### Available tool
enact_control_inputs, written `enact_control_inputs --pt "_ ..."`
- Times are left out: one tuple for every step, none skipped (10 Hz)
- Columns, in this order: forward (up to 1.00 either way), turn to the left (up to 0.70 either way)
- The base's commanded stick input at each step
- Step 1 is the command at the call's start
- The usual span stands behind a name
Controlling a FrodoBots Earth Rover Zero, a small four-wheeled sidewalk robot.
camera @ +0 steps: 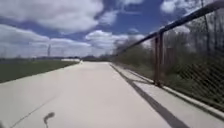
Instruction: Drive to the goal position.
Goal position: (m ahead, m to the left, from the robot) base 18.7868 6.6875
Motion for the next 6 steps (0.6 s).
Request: enact_control_inputs --pt "1.0 0.0" --pt "1.0 0.0" --pt "1.0 0.0" --pt "1.0 0.0" --pt "1.0 0.0" --pt "1.0 0.0"
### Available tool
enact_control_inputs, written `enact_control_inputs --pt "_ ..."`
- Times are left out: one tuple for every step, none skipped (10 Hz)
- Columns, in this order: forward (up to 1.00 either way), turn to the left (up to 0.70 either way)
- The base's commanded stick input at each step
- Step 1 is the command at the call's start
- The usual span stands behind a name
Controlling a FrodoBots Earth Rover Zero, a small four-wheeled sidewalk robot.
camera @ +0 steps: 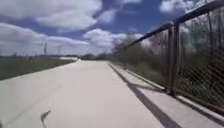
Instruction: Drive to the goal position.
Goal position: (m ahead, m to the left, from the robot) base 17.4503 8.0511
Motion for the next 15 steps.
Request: enact_control_inputs --pt "1.0 0.0" --pt "1.0 0.0" --pt "1.0 0.0" --pt "1.0 0.0" --pt "1.0 0.0" --pt "1.0 0.0" --pt "1.0 0.0" --pt "1.0 0.0" --pt "1.0 0.0" --pt "1.0 0.0" --pt "1.0 0.0" --pt "1.0 0.0" --pt "1.0 0.0" --pt "1.0 0.0" --pt "1.0 0.0"
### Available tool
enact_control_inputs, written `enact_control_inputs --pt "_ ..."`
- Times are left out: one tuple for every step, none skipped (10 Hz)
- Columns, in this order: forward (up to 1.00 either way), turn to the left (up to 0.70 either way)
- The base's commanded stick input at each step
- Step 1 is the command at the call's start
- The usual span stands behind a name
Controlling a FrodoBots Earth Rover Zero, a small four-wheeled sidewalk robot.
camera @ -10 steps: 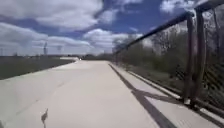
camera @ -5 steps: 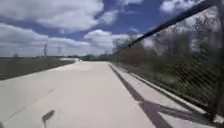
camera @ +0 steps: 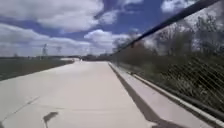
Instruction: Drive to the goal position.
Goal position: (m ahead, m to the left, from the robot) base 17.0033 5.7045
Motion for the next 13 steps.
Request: enact_control_inputs --pt "1.0 0.0" --pt "1.0 0.0" --pt "1.0 0.0" --pt "1.0 0.0" --pt "1.0 0.0" --pt "1.0 0.0" --pt "1.0 0.0" --pt "1.0 0.0" --pt "1.0 0.0" --pt "1.0 0.0" --pt "1.0 0.0" --pt "1.0 0.0" --pt "1.0 0.0"
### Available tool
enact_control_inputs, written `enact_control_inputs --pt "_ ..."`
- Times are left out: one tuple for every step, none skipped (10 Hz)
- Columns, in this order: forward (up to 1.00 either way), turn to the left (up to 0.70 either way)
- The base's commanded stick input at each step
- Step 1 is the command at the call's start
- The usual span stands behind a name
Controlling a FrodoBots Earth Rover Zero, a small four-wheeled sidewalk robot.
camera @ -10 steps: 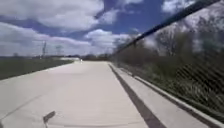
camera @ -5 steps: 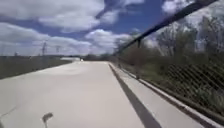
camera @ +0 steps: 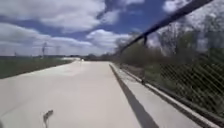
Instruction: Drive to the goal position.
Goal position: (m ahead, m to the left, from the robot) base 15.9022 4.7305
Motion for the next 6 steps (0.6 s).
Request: enact_control_inputs --pt "1.0 0.0" --pt "1.0 0.0" --pt "1.0 0.19" --pt "1.0 0.07" --pt "1.0 0.0" --pt "1.0 0.0"
